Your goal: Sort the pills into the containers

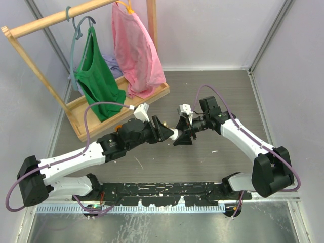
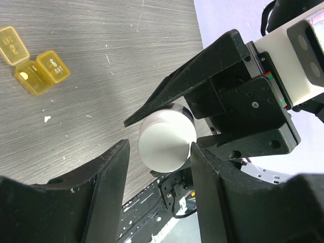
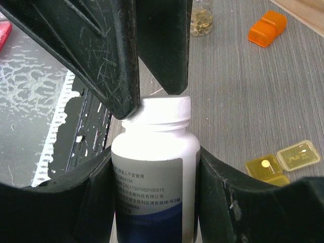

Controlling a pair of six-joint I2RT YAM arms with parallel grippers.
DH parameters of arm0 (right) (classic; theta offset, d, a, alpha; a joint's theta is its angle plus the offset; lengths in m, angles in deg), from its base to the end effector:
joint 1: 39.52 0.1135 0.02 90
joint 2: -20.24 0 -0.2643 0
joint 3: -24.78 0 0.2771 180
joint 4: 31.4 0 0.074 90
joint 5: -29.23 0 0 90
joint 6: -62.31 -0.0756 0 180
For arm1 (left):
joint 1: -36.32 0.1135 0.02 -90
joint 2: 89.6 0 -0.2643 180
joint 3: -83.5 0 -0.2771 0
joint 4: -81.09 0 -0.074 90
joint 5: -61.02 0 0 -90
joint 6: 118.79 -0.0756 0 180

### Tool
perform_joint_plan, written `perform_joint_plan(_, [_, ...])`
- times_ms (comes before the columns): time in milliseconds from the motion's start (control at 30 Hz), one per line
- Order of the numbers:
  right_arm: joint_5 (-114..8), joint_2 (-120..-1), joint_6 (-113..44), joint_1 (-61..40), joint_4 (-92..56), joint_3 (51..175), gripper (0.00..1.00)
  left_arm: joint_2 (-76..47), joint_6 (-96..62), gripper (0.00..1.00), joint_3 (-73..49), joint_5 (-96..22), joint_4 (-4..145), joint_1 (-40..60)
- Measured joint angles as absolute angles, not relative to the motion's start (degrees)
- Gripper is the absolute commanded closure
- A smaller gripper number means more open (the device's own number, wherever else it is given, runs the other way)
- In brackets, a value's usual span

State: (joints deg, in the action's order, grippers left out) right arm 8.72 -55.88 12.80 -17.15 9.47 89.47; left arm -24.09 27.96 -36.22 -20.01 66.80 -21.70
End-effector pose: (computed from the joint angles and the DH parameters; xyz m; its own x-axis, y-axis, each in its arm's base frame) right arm 0.2409 0.1757 0.2357 -0.1260 -0.2979 -0.9463 -0.9793 -0.1149 0.1665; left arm 0.1829 -0.2707 0.2791 -0.7326 -0.3863 -0.5603 0.2687 0.5922 -0.7597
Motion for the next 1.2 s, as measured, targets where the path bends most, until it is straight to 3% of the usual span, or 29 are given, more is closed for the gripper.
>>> perform_joint_plan(633, [9.2,-55.9,12.6,-17.3,9.9,89.5,0.99,-23.7,26.2,0.72,-36.3,-22.9,67.6,-21.5])
perform_joint_plan(833, [10.4,-55.9,10.4,-17.4,9.2,89.5,0.99,-25.4,20.2,0.78,-41.4,-31.1,76.0,-17.7])
perform_joint_plan(1100, [12.0,-56.0,3.6,-16.6,3.6,88.2,0.99,-24.5,12.9,0.77,-45.5,-49.7,85.7,-9.9])
perform_joint_plan(1200, [12.6,-56.4,2.1,-16.4,3.0,88.1,0.99,-24.5,10.5,0.72,-46.2,-52.0,87.3,-9.1])
